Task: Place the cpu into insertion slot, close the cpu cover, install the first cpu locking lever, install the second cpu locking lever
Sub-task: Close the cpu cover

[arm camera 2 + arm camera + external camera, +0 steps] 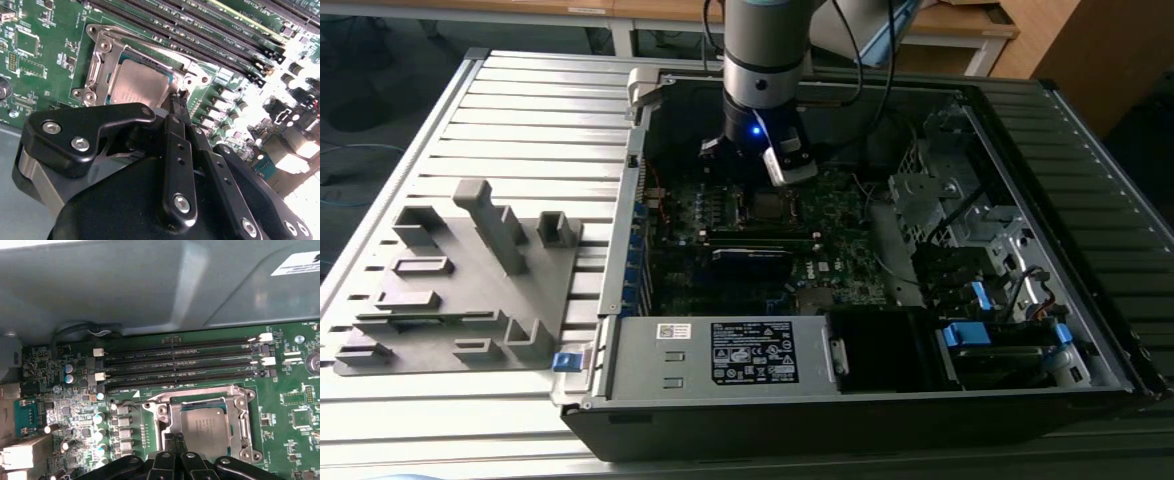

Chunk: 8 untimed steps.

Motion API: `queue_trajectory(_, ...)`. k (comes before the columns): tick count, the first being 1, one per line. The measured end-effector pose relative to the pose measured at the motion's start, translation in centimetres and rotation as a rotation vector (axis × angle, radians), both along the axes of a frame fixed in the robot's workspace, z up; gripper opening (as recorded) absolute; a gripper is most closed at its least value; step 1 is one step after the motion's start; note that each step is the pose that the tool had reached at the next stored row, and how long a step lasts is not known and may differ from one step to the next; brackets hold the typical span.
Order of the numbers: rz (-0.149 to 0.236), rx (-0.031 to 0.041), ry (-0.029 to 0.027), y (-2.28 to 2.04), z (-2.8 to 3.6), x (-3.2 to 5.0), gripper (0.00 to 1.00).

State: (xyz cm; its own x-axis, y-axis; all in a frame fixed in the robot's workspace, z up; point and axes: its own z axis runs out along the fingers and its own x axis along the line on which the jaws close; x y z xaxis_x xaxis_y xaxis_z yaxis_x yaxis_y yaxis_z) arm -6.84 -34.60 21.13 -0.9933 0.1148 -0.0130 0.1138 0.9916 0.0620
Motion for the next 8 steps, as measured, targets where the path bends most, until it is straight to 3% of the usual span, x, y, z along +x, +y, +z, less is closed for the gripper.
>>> queue_trajectory(3,0.000,0.0004,0.0000,0.00,-0.35,-0.02,0.11)
queue_trajectory(8,0.000,0.0004,0.0001,0.00,-0.36,-0.03,0.11)
